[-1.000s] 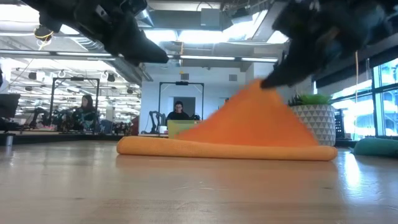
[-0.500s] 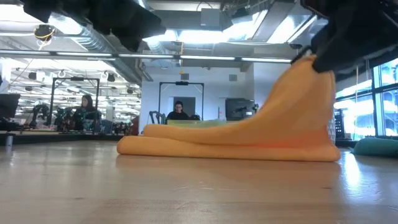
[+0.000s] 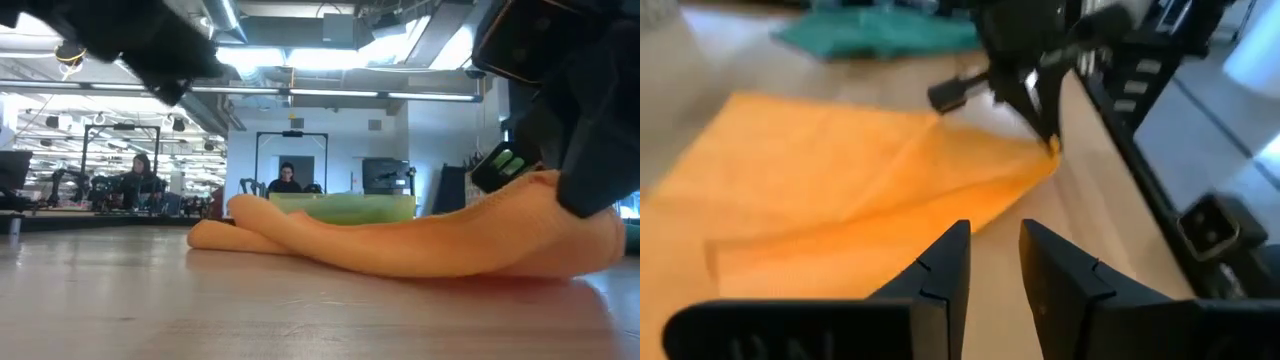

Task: Fold microfiber towels
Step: Fold the orange cloth

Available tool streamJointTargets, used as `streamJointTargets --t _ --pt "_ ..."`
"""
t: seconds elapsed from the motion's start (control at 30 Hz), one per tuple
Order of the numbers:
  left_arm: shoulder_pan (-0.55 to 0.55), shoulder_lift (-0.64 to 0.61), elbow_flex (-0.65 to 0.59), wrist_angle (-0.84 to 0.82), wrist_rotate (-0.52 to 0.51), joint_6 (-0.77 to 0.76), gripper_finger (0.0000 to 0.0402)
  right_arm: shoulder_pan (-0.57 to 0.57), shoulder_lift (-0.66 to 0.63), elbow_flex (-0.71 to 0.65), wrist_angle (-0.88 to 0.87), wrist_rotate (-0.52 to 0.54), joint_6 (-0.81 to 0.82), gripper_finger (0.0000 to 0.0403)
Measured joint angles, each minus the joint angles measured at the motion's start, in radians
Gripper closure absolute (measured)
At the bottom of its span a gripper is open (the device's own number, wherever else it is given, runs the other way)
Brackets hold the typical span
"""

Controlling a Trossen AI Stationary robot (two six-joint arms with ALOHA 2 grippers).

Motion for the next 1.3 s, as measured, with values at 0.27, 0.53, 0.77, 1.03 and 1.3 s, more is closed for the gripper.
streamJointTargets --t 0.27,0.53,0.77,1.03,1.3 --pt "-0.121 0.060 0.001 0.002 -0.035 -0.131 0.0318 0.039 0.089 0.138 0.000 -0.005 0.050 0.0392" --pt "-0.207 0.060 0.000 0.035 -0.109 -0.151 0.0318 0.098 0.155 0.283 -0.101 -0.005 0.050 0.0392" --pt "-0.193 0.060 0.000 0.051 -0.155 -0.095 0.0318 0.105 0.164 0.311 -0.227 -0.004 0.099 0.0392" --pt "-0.137 0.060 0.000 0.050 -0.142 -0.104 0.0318 0.124 0.164 0.311 -0.226 -0.009 0.126 0.0364" --pt "-0.122 0.060 0.000 0.050 -0.143 -0.104 0.0318 0.136 0.164 0.310 -0.154 -0.012 0.098 0.0329"
